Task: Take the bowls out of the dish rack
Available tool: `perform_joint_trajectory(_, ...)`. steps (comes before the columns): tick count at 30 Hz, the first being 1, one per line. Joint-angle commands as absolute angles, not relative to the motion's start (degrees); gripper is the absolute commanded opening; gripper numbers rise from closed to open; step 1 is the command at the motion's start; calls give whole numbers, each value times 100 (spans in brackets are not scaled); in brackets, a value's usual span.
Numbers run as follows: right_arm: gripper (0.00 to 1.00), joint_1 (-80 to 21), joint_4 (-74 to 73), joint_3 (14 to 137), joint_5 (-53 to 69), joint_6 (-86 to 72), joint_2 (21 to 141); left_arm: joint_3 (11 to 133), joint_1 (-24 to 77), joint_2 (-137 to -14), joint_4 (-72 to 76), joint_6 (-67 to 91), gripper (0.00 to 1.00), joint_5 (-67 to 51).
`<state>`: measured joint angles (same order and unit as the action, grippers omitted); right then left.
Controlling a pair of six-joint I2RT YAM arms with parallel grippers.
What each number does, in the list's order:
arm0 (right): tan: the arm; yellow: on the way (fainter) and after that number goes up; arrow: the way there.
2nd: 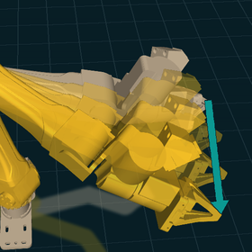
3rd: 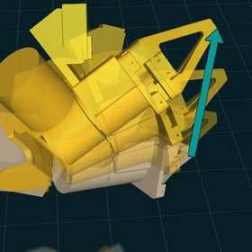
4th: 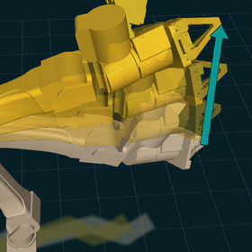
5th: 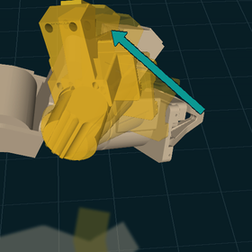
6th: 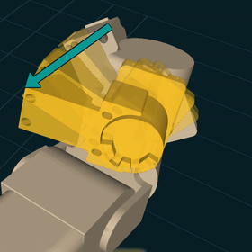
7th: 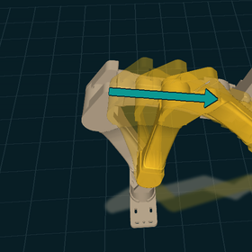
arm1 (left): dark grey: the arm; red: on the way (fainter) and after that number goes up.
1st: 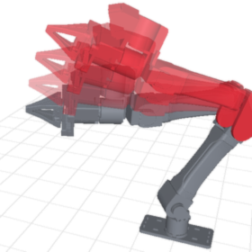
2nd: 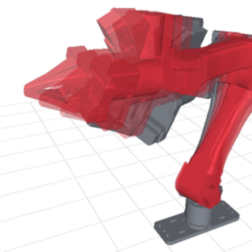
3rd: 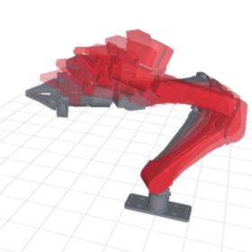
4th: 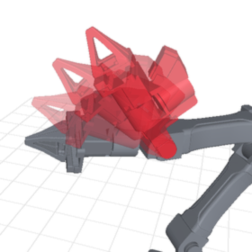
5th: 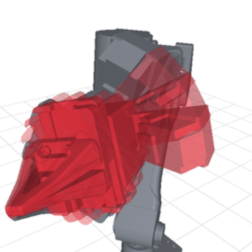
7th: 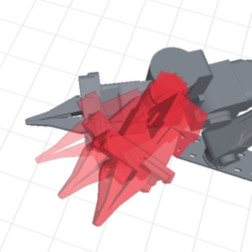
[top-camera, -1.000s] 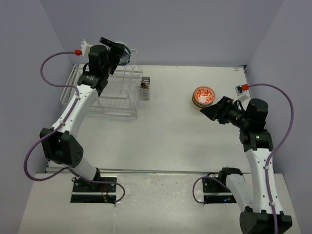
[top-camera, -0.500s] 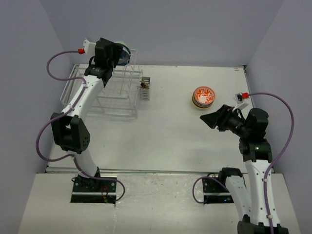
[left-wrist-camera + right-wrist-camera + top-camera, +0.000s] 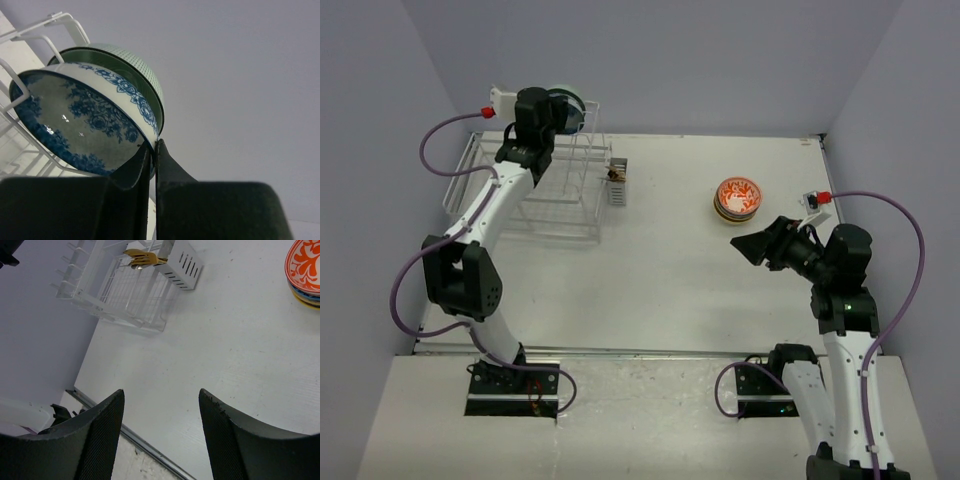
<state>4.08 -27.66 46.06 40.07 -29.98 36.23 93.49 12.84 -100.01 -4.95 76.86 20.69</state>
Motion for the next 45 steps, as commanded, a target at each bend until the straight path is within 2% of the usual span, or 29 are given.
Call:
perform_joint_trajectory(1,62,404,-2725,4799,4131,-2927,3586,9264,1204,-9747,-387,7602,0,2461)
perform_joint_trajectory(7,62,404,-2742,4816,4131,-2918,3603,9054,1239,-9519,-106,7690,0,2373)
perform_joint_trajectory(21,62,396,-2768,4878,4087,-2883,3621,8324,1318,-8966,1660,7401,0,2039)
perform_joint_trajectory(38,62,404,-2777,4975,3955,-2883,3709,7454,1582,-8043,2258,7207,0,2057)
perform_joint_trajectory(45,65,404,-2594,5062,3982,-2971,3727,7242,2037,-7524,2426,5901,0,1538)
